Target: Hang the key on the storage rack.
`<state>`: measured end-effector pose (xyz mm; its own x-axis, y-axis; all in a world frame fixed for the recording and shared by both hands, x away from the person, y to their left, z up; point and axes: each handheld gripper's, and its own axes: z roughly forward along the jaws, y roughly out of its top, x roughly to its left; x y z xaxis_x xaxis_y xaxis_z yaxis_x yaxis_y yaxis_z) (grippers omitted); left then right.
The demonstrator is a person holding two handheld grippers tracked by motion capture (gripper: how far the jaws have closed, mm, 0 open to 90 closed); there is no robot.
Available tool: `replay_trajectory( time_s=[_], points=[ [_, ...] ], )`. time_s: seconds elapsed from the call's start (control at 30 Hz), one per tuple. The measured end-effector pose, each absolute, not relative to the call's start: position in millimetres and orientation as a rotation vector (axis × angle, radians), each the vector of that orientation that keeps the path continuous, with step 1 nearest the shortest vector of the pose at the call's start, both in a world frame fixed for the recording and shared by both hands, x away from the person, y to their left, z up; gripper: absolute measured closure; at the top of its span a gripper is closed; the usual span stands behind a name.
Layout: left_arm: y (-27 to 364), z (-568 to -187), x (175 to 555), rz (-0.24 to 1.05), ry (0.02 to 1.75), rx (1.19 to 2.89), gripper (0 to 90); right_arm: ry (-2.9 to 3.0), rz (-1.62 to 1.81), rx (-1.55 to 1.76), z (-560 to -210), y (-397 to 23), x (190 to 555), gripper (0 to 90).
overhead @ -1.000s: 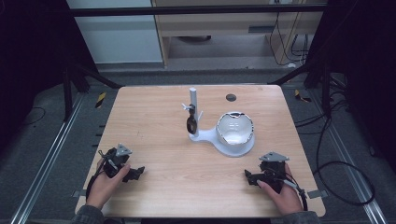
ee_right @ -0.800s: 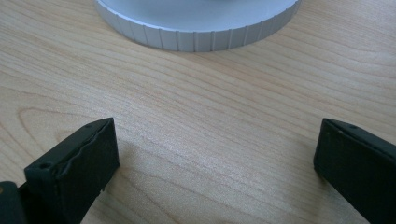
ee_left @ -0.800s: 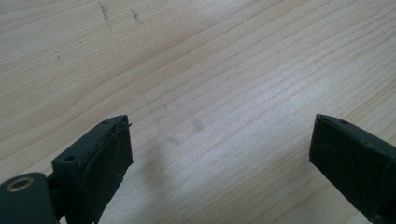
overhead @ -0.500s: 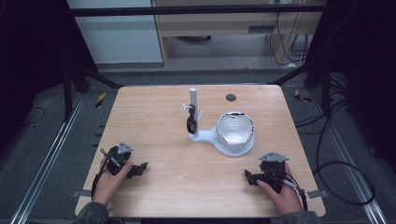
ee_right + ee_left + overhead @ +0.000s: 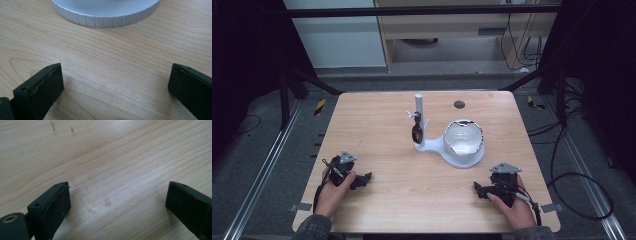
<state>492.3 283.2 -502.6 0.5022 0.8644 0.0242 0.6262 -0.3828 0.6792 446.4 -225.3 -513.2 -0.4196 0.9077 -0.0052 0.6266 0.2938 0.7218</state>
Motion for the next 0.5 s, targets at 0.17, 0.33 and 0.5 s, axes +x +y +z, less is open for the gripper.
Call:
replay_trajectory(
  time_s=[0.17,0.33,0.5],
  points=[
    [284.3,-504.6,492.2,0.511,1.208,2.122,3.5,2.152,0.913,1.373,-513.2,-225.3,446.4,0.3],
    [284.4,-507.9,490.3,0.526,1.188,2.102,0.8,2.150,0.914,1.374,-513.2,-225.1,446.4,0.4],
    [284.9,-508.2,489.5,0.530,1.185,2.099,0.7,2.151,0.918,1.372,-513.4,-224.8,446.8,0.3]
  ],
)
